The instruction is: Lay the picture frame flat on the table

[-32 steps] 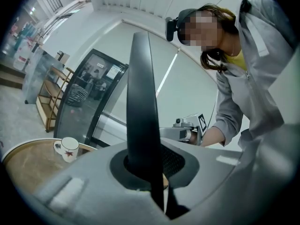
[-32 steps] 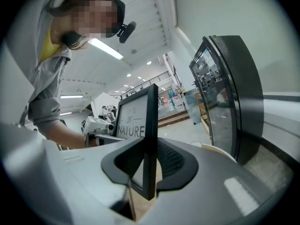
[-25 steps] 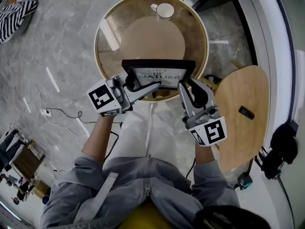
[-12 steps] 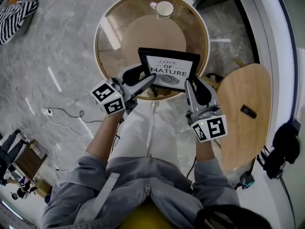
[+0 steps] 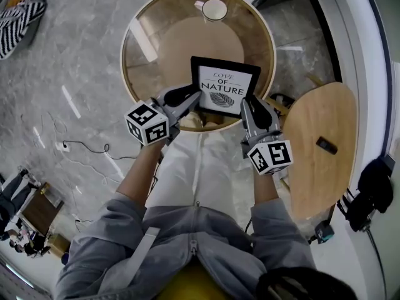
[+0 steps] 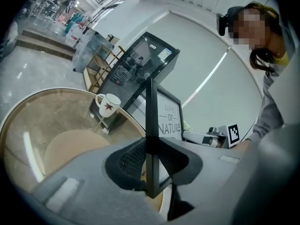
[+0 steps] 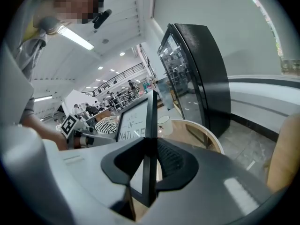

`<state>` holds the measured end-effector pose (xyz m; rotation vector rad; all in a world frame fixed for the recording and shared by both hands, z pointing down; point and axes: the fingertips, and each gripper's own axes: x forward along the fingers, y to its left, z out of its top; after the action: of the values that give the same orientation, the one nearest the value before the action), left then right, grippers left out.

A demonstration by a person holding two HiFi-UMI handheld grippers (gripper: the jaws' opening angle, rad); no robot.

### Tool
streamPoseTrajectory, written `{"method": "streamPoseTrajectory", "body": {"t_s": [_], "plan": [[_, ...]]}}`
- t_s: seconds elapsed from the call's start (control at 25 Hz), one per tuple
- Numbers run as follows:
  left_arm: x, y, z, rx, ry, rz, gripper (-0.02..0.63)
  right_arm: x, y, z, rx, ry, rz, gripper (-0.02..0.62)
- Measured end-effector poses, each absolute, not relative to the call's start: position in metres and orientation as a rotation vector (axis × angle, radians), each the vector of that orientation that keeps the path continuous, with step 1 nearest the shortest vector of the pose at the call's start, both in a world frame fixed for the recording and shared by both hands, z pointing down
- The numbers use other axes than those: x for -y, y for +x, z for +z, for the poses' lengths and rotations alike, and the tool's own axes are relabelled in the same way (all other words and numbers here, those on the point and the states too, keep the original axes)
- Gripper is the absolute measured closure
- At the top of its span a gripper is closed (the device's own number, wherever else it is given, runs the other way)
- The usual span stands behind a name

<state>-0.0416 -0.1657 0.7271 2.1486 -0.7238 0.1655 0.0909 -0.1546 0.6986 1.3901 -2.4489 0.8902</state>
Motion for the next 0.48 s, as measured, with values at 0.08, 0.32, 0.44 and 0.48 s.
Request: {"method": "streamPoseTrajectory", "body": {"t_s": [0.08, 0.32, 0.44, 0.48], "plan": [[0.174, -0.037, 0.742, 0.713, 2.140, 0.202, 0.526, 0.161, 0.096, 0.716, 2.409, 1.411, 0.931, 0.512], [0.198, -0.024, 0.782, 0.695, 2.078, 0.276, 0.526, 0.184, 0.110, 0.760, 2.306, 1.451, 1.023, 0.512], [0.208, -0.018, 0.801, 0.687, 2.042, 0.303, 0.525, 0.195, 0.116, 0.781, 2.253, 1.460, 1.053, 0.512], [0.211, -0.015, 0.808, 0.684, 2.031, 0.315, 0.526, 0.198, 0.118, 0.787, 2.236, 1.465, 1.066, 0.512]]}}
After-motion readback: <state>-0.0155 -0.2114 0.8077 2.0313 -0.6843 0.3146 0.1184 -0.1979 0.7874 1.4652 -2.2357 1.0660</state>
